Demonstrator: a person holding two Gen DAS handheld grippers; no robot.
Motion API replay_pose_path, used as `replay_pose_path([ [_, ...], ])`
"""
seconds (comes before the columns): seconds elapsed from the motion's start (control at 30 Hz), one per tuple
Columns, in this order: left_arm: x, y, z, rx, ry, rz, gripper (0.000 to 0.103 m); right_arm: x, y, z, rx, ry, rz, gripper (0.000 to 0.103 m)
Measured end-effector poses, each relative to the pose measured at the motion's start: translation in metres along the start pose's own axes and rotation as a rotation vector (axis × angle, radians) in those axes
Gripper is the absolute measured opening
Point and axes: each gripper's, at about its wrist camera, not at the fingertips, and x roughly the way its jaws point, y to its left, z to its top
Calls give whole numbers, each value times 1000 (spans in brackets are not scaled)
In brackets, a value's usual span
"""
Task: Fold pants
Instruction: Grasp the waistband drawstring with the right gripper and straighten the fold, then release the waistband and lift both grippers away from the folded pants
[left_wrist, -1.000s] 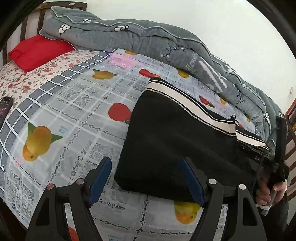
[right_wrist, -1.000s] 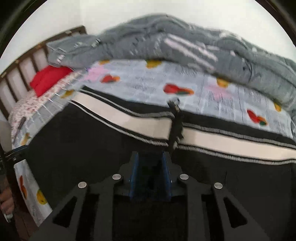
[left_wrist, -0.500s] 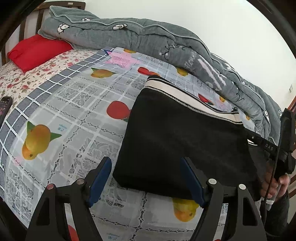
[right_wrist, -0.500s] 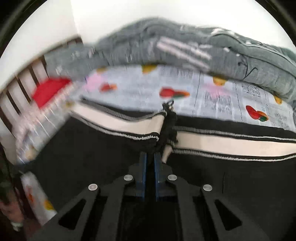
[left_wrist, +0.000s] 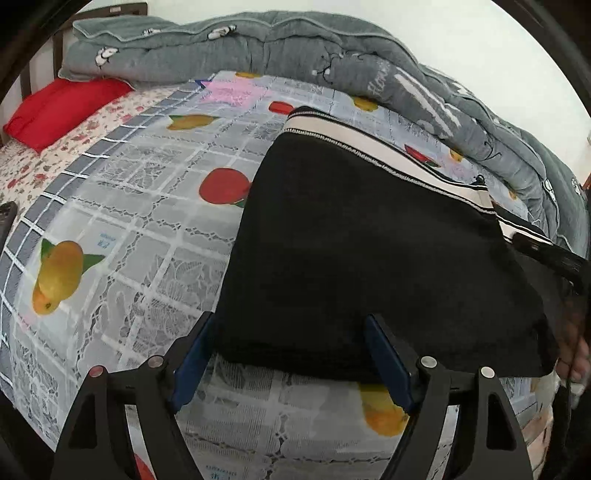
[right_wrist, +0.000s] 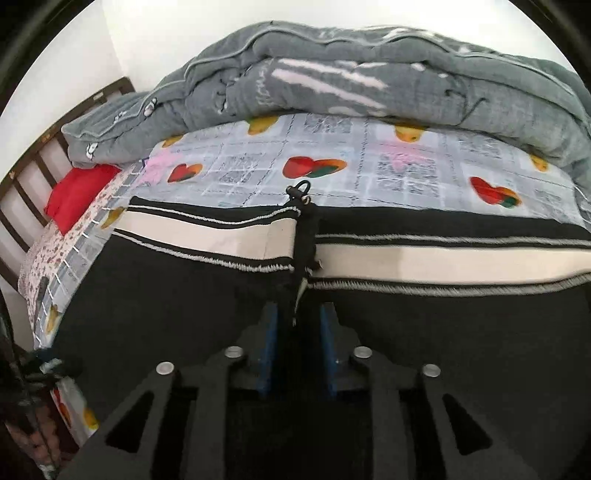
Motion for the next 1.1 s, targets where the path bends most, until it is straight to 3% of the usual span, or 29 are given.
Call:
replay_pose_path([
  [0.07, -5, 4, -3, -26, 2, -25, 81, -25, 8, -14, -31, -26, 28, 23],
  [0.13, -9, 7, -5, -39, 7, -49, 81, -44, 17, -32, -62, -51, 60, 31],
  [0.2, -12, 8, -7, -41, 17, -49, 81, -51, 25, -55, -89, -50, 77, 46],
  [0.33, -21, 7, -11, -49, 40, -39, 81, -38, 36, -95, -144, 22, 14, 46],
  [0.43, -36, 5, -18, -43, 28, -64, 81, -57, 30, -105, -92, -7, 37, 46],
  [0.5, -45, -1, -24, -39, 17, -96, 81, -71, 26, -112, -67, -25, 7, 46],
  [0.7, -60, -26, -41, -51, 1, -95, 80, -95, 10, -134, 10, -37, 2, 46],
  [0.9, -79, -63, -58, -32, -21, -159, 80, -129, -18, -147, 127, -107, -141, 46],
  [1.03, -94, -79, -62, -35, -24, -196, 80, -145, -41, -146, 207, -92, -258, 46],
  [1.1, -103, -86, -63, -25, -35, -219, 80, -154, -49, -148, 237, -105, -275, 46],
])
